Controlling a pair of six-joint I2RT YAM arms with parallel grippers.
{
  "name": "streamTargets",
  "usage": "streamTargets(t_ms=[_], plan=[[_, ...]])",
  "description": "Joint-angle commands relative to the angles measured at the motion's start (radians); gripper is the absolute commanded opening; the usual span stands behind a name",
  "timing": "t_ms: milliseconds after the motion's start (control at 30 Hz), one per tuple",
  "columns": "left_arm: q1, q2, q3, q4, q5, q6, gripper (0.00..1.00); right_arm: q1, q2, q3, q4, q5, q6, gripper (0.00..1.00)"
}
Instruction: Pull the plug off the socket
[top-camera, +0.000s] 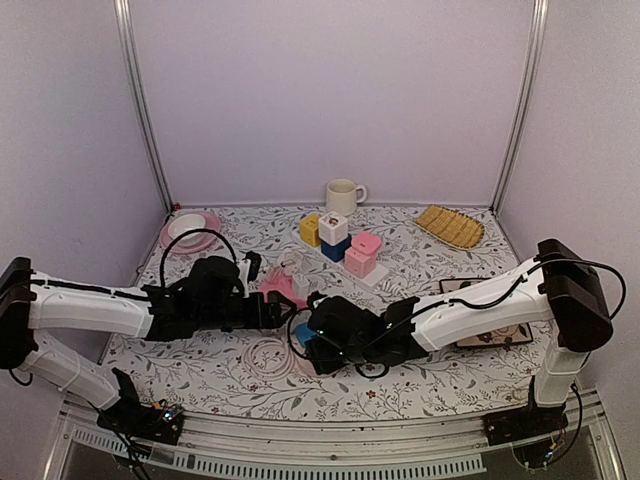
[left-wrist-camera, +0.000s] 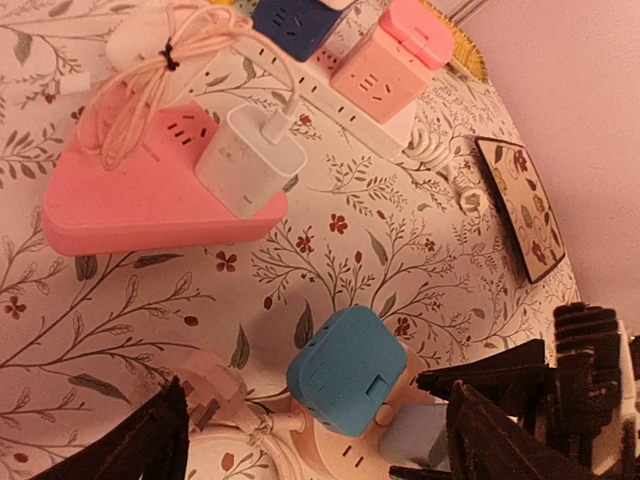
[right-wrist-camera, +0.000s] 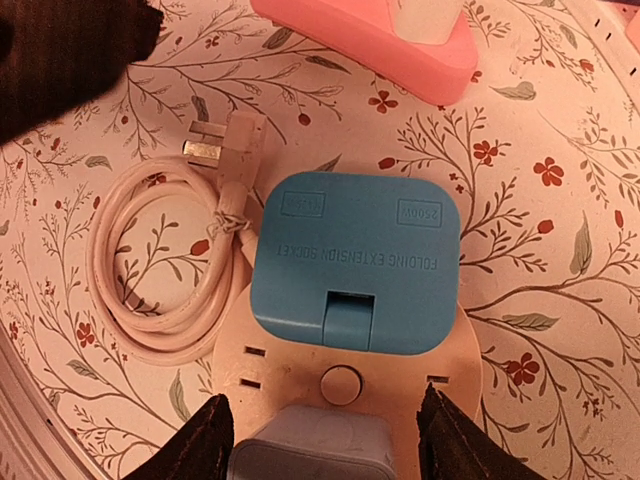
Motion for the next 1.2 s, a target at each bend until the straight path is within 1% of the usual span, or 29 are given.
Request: streamTargets(t_ms=[0, 33, 100, 167, 233, 400, 500, 667, 833, 933, 1067, 1167], plan=[[-0.002, -0.031, 0.003, -0.028, 0.021, -0.008, 0.86, -0.005, -0.029, -0.001, -0.045, -0.022, 0.025, 0.64], [-0.007, -0.02, 0.003, -0.022, 0.048, -0.015, 0.82, -0.005, -0.027, 0.002, -0.054, -0.02, 0.03, 0.64], [-0.019, 0.014, -0.005, 0.007, 0.086, -0.033, 0.78, -0.005, -0.024, 0.007, -0.072, -0.01, 0.038, 0.63], [-0.035, 0.058, -0.006, 0.037, 0.106, -0.05, 0.75, -0.005, -0.021, 0.01, -0.082, 0.008, 0.046, 0.6], [-0.053, 0.112, 0.01, 0.059, 0.115, -0.06, 0.73, -0.005, -0.018, 0.018, -0.087, 0.016, 0.052, 0.55], [-0.101, 0.234, 0.076, 0.072, 0.1, -0.063, 0.72, 0.0, 0.009, 0.051, -0.095, 0.024, 0.045, 0.49], [-0.108, 0.304, 0.106, 0.053, 0.087, -0.071, 0.73, 0.003, 0.017, 0.051, -0.1, 0.029, 0.041, 0.45], [-0.123, 0.375, 0.142, -0.026, 0.032, -0.085, 0.73, 0.005, 0.017, 0.068, -0.095, 0.037, 0.032, 0.41], [-0.128, 0.42, 0.147, -0.096, -0.025, -0.09, 0.73, 0.007, 0.01, 0.089, -0.071, 0.05, 0.018, 0.39], [-0.125, 0.398, 0.11, -0.087, -0.043, -0.094, 0.74, 0.005, -0.006, 0.082, -0.055, 0.062, 0.024, 0.38], [-0.116, 0.387, 0.11, -0.133, -0.082, -0.075, 0.74, -0.006, -0.043, 0.067, -0.037, 0.079, 0.044, 0.35], [-0.111, 0.387, 0.107, -0.139, -0.085, -0.064, 0.75, -0.021, -0.075, 0.032, -0.006, 0.07, 0.049, 0.34]])
